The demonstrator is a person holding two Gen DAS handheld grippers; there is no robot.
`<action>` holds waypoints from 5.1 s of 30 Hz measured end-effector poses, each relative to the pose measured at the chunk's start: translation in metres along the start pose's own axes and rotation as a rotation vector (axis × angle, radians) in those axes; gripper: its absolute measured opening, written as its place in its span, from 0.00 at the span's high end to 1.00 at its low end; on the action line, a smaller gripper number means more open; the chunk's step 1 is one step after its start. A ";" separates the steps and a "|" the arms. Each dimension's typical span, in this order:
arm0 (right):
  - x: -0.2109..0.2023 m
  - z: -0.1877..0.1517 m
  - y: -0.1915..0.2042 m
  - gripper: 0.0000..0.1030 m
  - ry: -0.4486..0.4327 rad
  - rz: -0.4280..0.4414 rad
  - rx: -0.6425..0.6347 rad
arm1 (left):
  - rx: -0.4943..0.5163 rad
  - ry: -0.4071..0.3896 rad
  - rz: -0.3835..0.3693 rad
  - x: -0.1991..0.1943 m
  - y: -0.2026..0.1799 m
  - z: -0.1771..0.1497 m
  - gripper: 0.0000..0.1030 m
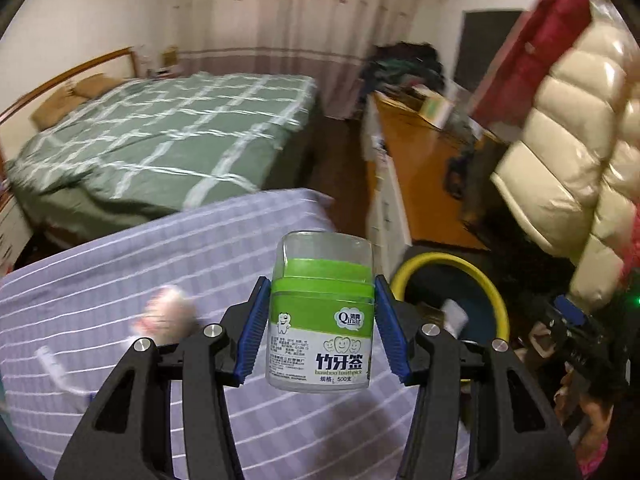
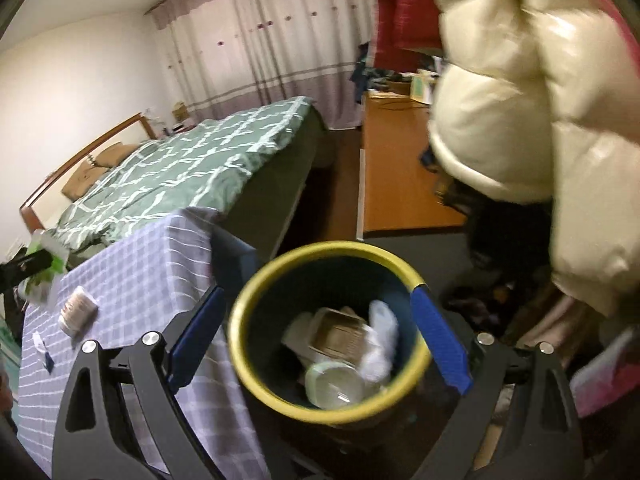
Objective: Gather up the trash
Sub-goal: 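Carry the green jar over the bin and open the left tool, then reach the right tool to the white toothpaste tube and grasp it, then carry the toothpaste tube over the bin and open the right tool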
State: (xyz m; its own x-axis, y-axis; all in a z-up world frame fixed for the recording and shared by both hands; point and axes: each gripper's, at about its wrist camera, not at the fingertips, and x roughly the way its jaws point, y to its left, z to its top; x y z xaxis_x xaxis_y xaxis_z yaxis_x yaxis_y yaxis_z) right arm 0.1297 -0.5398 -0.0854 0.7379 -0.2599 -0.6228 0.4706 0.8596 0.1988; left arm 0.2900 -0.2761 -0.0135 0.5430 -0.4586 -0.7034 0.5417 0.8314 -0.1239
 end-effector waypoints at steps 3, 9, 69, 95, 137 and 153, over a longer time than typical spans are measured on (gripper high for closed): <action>-0.010 -0.010 -0.023 0.14 0.002 -0.045 0.005 | 0.050 0.032 -0.061 0.020 -0.043 0.000 0.50; -0.019 -0.020 -0.055 0.14 0.011 -0.085 0.033 | 0.114 0.099 -0.152 0.072 -0.111 -0.002 0.50; 0.013 -0.089 0.372 0.14 0.241 0.582 -0.800 | -0.371 -0.440 0.599 -0.190 0.319 -0.208 0.05; 0.086 -0.145 0.522 0.69 0.395 0.603 -0.976 | -0.508 -0.470 0.479 -0.200 0.326 -0.215 0.05; 0.125 -0.006 0.050 0.69 0.267 -0.038 -0.133 | -0.361 -0.354 0.431 -0.154 0.299 -0.202 0.05; 0.053 0.030 0.156 0.43 0.015 0.245 -0.053 | -0.111 -0.221 0.228 -0.113 0.209 -0.148 0.05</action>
State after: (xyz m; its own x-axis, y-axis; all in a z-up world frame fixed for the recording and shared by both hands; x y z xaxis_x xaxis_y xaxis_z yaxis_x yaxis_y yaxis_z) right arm 0.2568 -0.4323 -0.0650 0.8197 -0.0345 -0.5718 0.2517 0.9183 0.3054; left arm 0.2469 -0.0036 -0.0633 0.7749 -0.3035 -0.5544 0.3237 0.9440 -0.0644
